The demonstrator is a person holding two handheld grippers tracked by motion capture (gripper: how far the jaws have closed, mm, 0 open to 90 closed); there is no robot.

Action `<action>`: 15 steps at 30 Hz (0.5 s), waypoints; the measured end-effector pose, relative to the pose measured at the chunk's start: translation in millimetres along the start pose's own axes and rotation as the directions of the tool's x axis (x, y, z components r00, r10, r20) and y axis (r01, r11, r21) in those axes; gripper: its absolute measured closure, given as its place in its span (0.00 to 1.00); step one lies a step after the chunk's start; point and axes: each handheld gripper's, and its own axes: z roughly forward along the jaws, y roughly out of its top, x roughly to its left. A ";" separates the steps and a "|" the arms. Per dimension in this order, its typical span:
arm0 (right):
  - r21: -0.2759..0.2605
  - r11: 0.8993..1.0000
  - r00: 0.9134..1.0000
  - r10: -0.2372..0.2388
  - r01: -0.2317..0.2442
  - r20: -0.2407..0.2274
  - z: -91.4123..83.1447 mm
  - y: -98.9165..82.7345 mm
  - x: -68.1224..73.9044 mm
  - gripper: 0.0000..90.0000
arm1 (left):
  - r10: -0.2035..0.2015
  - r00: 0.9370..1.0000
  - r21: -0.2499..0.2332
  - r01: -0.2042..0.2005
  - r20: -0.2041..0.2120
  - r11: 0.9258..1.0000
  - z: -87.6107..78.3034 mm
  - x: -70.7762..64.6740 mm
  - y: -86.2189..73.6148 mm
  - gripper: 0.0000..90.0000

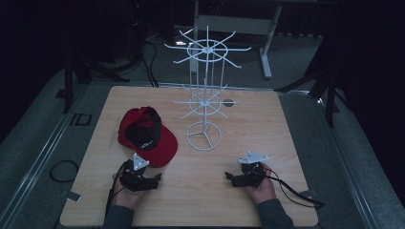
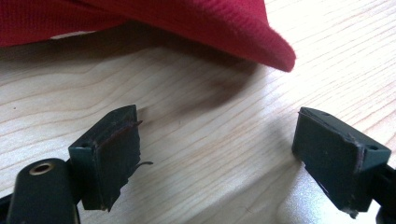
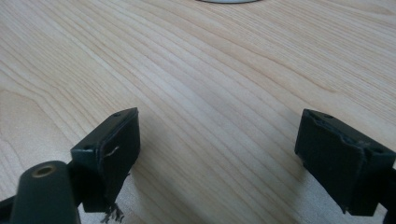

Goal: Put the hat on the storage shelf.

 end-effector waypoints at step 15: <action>0.000 1.000 1.000 0.000 0.000 -0.001 0.1 0.0 0.0 0.15 | -0.103 0.992 -0.031 0.106 0.065 0.994 -27.3 4.6 0.9 0.50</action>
